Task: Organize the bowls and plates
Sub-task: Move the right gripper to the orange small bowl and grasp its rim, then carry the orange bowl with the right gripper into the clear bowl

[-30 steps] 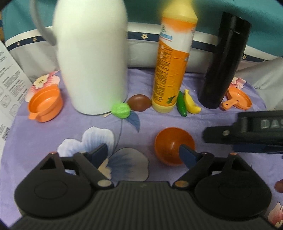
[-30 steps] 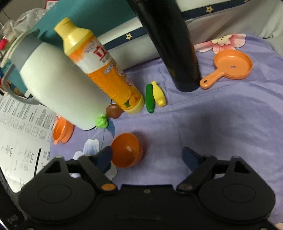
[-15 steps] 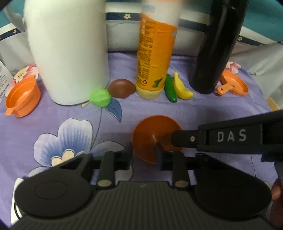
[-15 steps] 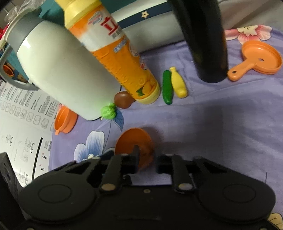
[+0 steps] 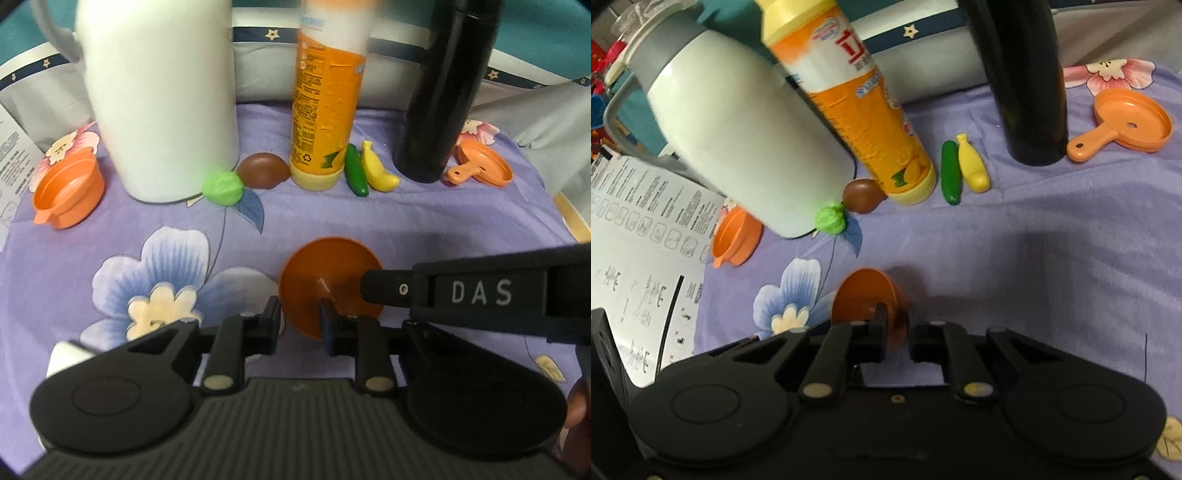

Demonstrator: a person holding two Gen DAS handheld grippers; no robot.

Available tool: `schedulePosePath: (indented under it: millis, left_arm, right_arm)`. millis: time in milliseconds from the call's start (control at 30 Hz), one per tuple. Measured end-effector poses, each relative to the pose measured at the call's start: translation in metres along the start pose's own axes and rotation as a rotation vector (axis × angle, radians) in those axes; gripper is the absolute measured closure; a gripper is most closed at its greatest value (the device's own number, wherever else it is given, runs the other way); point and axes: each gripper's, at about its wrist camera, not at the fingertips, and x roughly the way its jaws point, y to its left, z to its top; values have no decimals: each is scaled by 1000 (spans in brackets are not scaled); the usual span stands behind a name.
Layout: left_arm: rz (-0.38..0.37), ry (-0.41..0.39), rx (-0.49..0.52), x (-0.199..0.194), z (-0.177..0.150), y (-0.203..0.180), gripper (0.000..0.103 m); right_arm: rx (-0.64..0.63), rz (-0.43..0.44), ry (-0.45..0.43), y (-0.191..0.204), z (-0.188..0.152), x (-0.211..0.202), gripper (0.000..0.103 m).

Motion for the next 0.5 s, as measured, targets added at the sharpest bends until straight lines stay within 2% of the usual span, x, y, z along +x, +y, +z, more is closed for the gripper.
schedulePosePath:
  millis: [233,500]
  left_arm:
    - [-1,7,10,-37,-19,-6,81]
    - [-19,-4,11,-84,-48,-16,81]
  right_arm:
    - [-17,2,5,10,-27,-31,92]
    - [-42,11,-21,20,-65,-85,92]
